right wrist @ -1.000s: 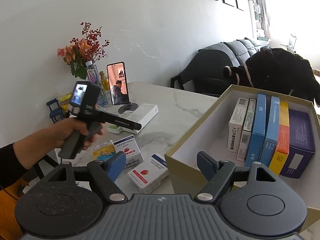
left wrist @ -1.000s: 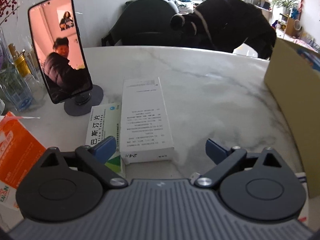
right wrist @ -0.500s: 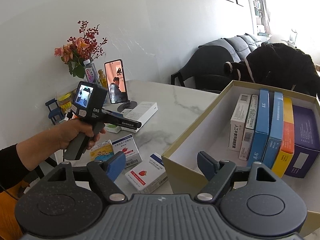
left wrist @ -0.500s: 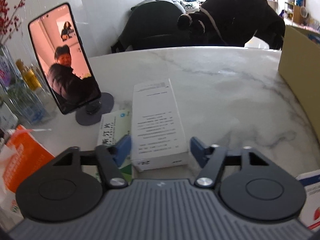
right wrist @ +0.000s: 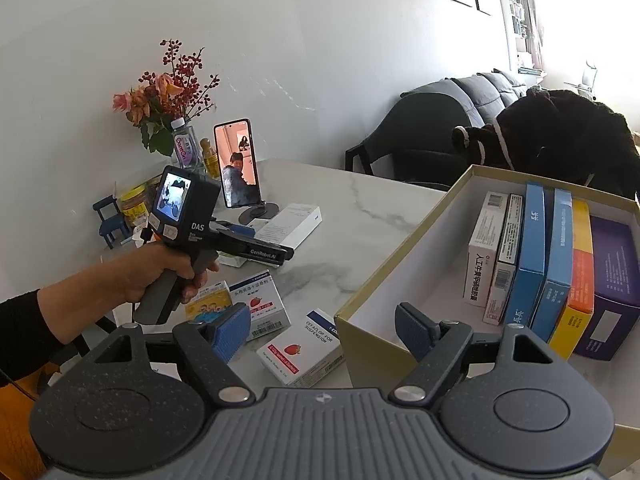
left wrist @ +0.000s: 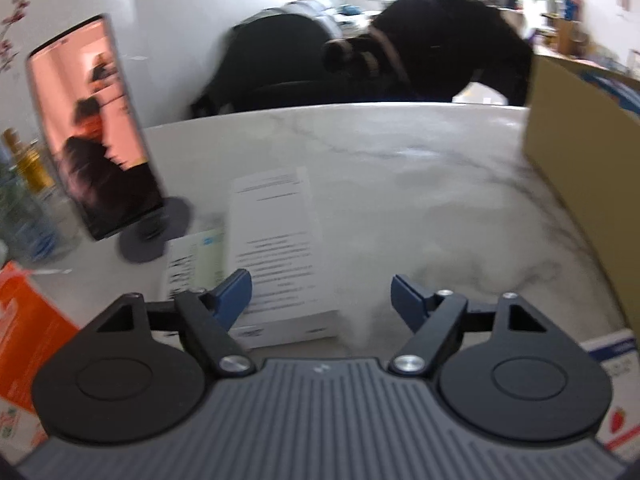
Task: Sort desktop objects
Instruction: 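Lower the left tool and close it on the long white box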
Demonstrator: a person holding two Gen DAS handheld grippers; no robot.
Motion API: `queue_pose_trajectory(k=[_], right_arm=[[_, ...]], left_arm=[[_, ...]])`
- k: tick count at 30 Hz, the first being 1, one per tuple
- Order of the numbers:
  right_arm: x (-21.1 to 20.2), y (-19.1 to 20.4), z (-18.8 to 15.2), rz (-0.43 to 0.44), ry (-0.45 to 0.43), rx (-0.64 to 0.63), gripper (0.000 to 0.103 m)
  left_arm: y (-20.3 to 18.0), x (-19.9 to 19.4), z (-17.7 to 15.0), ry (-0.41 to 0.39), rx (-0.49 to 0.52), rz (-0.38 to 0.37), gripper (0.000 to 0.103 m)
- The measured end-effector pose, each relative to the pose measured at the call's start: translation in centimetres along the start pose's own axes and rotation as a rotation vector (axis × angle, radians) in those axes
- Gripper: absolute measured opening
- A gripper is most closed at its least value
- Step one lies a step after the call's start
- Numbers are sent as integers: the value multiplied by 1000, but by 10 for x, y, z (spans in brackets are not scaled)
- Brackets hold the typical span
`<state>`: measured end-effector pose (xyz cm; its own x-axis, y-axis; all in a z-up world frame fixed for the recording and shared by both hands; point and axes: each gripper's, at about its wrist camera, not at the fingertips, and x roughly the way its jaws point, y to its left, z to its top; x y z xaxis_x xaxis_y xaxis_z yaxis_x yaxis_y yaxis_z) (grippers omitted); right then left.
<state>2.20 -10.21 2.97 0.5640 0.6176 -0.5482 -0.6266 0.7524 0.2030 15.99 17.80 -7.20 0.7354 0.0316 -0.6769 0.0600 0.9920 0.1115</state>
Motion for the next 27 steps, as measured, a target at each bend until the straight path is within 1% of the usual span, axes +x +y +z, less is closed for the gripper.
queue_pose_trajectory(k=[4, 7, 9, 10, 13, 18, 22, 24, 25, 27], right_arm=[[2, -1, 0, 2, 3, 4, 82], [3, -1, 0, 3, 5, 6, 82], [3, 0, 1, 4, 3, 1, 82], [2, 0, 1, 3, 2, -1, 82], [-1, -2, 4, 1, -6, -3, 82], [-2, -8, 6, -6, -9, 7, 82], [0, -12, 5, -14, 1, 13, 82], [1, -15, 6, -17, 2, 17, 82], [2, -16, 6, -17, 0, 21, 82], [2, -18, 7, -14, -6, 30, 82]], left_arm=[[-2, 1, 4, -7, -8, 20, 77], [5, 7, 10, 2, -27, 25, 79], [12, 15, 18, 14, -25, 36, 81], [15, 19, 22, 20, -29, 36, 84], [22, 37, 32, 49, -51, 43, 86], [26, 64, 44, 96, -70, 66, 84], [23, 72, 50, 105, -42, 95, 78], [22, 75, 51, 119, -42, 90, 66], [23, 76, 52, 126, -48, 84, 62], [25, 78, 51, 133, -68, 72, 62]])
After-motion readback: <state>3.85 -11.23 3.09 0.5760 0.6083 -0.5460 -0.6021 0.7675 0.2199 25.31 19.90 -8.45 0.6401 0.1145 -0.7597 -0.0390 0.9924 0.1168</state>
